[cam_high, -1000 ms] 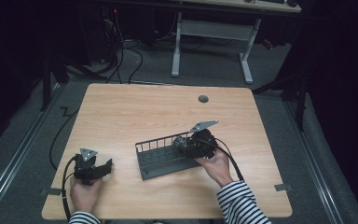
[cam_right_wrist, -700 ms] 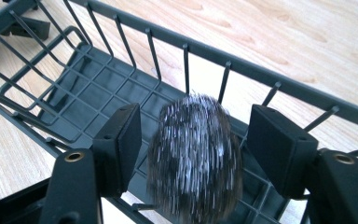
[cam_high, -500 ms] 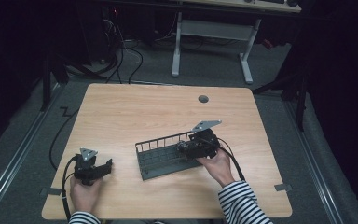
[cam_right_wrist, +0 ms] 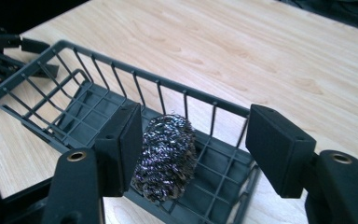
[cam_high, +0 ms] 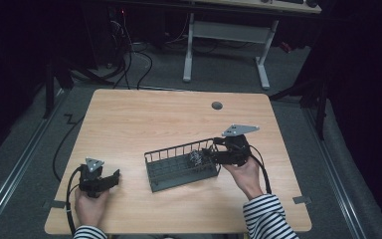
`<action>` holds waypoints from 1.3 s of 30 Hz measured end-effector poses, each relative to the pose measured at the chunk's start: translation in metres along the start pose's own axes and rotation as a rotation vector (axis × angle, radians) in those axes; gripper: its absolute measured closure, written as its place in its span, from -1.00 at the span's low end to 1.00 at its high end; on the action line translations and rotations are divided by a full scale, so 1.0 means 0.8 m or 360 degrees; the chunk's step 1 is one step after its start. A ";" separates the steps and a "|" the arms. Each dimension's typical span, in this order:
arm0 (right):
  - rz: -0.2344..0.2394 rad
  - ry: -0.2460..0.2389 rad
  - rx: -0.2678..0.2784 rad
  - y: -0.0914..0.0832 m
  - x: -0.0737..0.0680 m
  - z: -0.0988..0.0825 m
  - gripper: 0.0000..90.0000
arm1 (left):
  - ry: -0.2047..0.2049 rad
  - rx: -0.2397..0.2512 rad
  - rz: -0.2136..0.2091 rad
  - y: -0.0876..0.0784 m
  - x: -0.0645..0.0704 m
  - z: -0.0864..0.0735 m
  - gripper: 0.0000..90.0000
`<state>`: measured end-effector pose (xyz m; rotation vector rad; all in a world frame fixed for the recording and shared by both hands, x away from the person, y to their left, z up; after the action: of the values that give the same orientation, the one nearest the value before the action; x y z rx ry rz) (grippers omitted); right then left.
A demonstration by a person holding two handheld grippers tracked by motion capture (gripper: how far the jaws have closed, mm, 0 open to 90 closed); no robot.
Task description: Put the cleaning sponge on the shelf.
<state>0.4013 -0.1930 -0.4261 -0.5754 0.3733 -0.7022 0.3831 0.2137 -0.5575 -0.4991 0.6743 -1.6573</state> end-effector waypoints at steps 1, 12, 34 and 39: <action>0.0000 0.0000 0.0000 0.000 0.000 0.000 -0.18 | 0.0000 0.0001 0.0000 0.000 0.000 0.000 -0.45; -0.0054 0.0040 0.0094 -0.035 0.017 -0.005 -0.15 | -0.0001 0.0001 0.0000 0.000 0.000 0.000 -0.46; -0.0180 0.0203 0.0215 -0.098 0.056 -0.043 -0.12 | 0.0000 0.0001 0.0001 0.000 0.000 0.000 -0.45; -0.0205 0.0237 0.0232 -0.107 0.063 -0.053 -0.12 | 0.0000 0.0001 0.0000 0.000 0.000 0.000 -0.45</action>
<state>0.3734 -0.2969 -0.4140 -0.4125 0.4220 -0.8917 0.3832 0.2137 -0.5576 -0.4987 0.6738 -1.6572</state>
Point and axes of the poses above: each handheld gripper's, and its own axes: y roughly forward along the jaws, z roughly out of its top, x roughly to its right, the point moved 3 cm from there along y, roughly forward along the jaws, and after that the axes turned 5 degrees about z, right-handed, at the moved point
